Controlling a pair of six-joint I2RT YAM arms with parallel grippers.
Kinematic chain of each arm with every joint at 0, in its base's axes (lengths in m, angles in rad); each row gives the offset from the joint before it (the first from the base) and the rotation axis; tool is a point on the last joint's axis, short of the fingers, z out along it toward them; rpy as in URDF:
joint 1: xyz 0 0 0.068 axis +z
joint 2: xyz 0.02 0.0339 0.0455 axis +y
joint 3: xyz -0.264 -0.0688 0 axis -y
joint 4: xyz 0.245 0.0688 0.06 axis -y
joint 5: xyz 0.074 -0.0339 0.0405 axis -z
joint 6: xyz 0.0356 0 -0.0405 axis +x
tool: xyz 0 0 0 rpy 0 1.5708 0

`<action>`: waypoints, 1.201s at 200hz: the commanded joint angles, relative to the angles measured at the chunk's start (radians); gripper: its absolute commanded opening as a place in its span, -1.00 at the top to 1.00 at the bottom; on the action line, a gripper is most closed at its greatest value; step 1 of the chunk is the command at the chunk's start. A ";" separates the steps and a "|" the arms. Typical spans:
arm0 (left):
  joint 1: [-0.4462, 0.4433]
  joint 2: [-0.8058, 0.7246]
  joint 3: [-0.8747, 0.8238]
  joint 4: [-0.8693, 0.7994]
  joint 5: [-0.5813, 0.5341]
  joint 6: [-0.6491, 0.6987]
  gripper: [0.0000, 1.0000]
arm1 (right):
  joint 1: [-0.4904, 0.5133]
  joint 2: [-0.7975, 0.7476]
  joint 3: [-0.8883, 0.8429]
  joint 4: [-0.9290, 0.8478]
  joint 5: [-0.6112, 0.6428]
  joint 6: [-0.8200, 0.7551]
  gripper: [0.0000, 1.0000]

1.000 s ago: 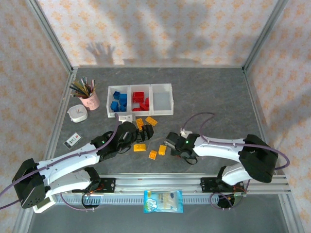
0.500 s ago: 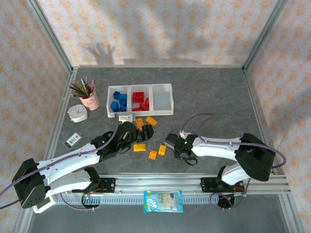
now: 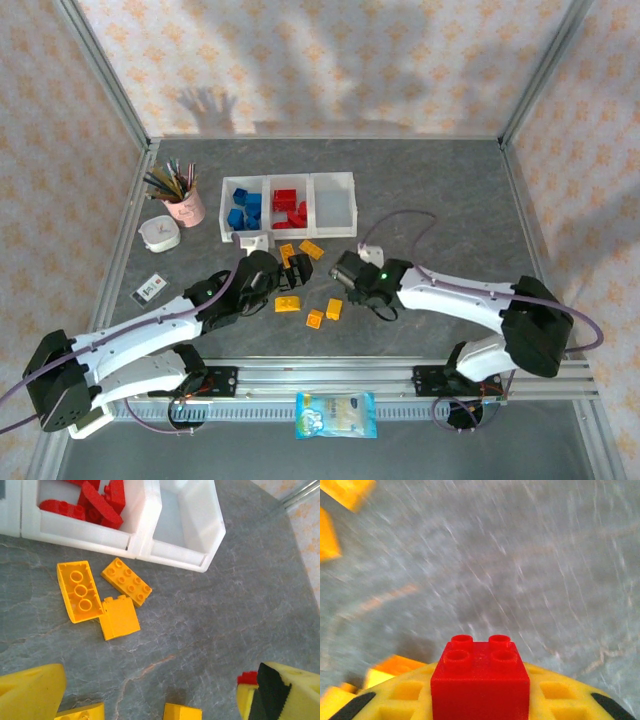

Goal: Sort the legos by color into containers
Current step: Place the lego in the container.

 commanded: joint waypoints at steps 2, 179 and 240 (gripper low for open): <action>0.001 -0.041 0.039 -0.058 -0.068 -0.004 -0.98 | -0.038 0.009 0.093 0.076 0.030 -0.140 0.39; 0.327 -0.157 0.014 -0.209 -0.046 0.060 -0.99 | -0.198 0.879 1.080 0.178 -0.050 -0.520 0.30; 0.330 -0.145 0.013 -0.207 -0.030 0.057 -0.99 | -0.200 0.907 1.185 0.140 -0.063 -0.546 -0.17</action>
